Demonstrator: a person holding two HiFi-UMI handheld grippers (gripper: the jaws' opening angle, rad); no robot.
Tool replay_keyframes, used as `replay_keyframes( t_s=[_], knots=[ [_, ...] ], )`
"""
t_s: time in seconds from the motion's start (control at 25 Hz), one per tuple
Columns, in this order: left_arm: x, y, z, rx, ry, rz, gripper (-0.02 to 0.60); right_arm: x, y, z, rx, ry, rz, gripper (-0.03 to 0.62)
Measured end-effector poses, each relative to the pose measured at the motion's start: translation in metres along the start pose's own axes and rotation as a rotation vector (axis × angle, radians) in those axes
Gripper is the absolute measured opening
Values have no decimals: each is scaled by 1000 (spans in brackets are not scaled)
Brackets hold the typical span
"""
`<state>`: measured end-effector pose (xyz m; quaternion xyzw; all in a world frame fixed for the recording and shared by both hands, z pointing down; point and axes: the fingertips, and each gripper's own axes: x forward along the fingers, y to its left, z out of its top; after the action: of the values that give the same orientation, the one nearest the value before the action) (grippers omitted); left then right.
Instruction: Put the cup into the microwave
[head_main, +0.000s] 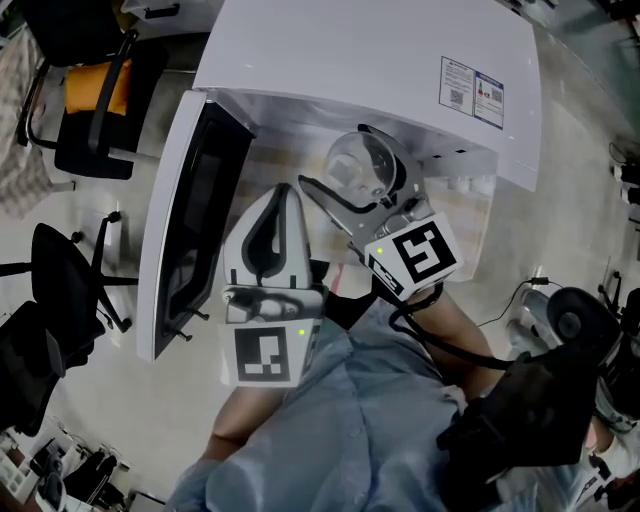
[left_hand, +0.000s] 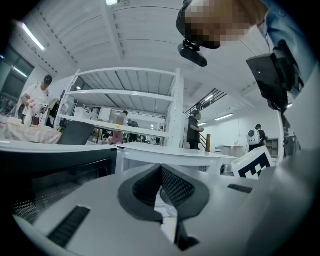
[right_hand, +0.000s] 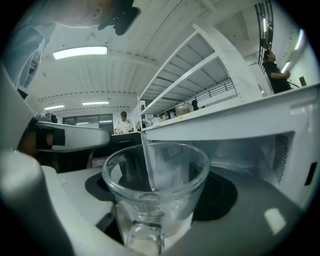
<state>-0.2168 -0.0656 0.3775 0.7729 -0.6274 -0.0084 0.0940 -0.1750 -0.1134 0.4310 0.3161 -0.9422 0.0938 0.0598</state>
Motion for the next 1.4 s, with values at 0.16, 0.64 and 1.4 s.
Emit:
replay_keyframes(
  t_s=[0.16,0.64,1.4],
  knots=[
    [0,-3,-6,-10,29,-15,8,6,-8,-7,9,18,-20,400],
    [23,9,-17,-27,78,-18,8,26,-34,-18,3,57,-57,400],
    [64,34,-27,-43,135,0,8,63,-86,-41,60,103,-111,400]
  ],
)
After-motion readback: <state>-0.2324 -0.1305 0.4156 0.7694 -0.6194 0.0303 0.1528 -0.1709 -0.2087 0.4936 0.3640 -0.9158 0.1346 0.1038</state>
